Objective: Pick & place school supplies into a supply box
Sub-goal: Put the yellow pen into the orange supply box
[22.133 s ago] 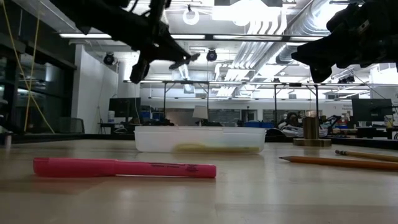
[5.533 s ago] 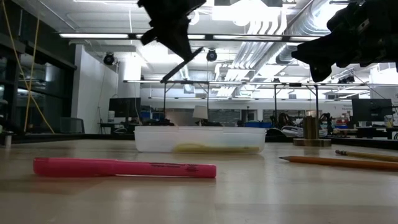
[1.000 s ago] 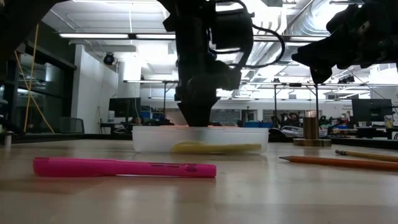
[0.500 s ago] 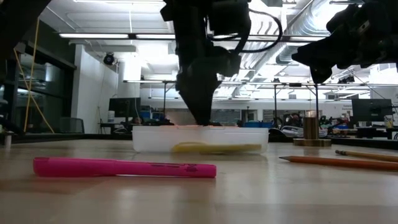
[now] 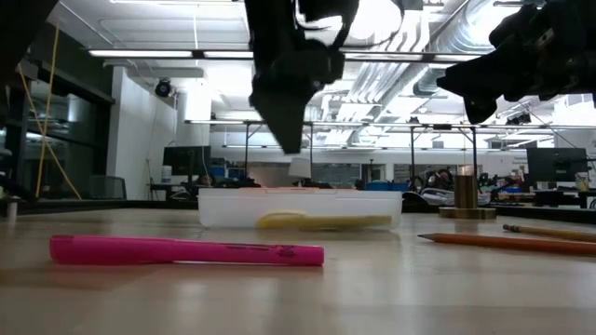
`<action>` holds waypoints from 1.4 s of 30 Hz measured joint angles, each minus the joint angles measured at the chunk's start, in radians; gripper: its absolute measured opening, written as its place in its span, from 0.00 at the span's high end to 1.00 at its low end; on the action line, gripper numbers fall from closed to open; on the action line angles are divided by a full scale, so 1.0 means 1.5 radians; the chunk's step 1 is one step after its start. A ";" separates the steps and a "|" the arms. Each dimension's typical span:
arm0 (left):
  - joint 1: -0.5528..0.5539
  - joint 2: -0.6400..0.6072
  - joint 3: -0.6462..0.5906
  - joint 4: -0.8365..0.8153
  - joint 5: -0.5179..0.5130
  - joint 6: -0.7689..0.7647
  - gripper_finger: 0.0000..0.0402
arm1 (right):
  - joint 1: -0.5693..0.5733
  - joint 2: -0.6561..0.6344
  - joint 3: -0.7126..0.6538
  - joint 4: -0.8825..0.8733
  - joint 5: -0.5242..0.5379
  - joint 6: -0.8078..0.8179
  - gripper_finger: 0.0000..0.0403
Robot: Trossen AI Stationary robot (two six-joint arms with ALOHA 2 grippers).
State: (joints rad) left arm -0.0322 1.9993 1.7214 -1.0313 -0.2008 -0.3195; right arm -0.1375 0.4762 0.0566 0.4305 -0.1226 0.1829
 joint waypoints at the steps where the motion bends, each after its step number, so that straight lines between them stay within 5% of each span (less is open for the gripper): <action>1: 0.000 -0.009 0.000 -0.006 -0.006 -0.001 0.55 | 0.000 0.000 0.000 0.000 0.000 0.000 0.81; 14: 0.007 -0.117 0.000 -0.063 -0.162 -0.002 0.55 | 0.000 -0.003 0.000 0.001 0.001 0.000 0.81; 42: 0.193 -0.216 0.000 -0.028 -0.254 -0.009 0.55 | 0.000 -0.004 0.000 0.006 0.000 0.000 0.81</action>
State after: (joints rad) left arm 0.2579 1.6752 1.7218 -1.0726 -0.5819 -0.3336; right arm -0.1375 0.4709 0.0570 0.4389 -0.1223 0.1825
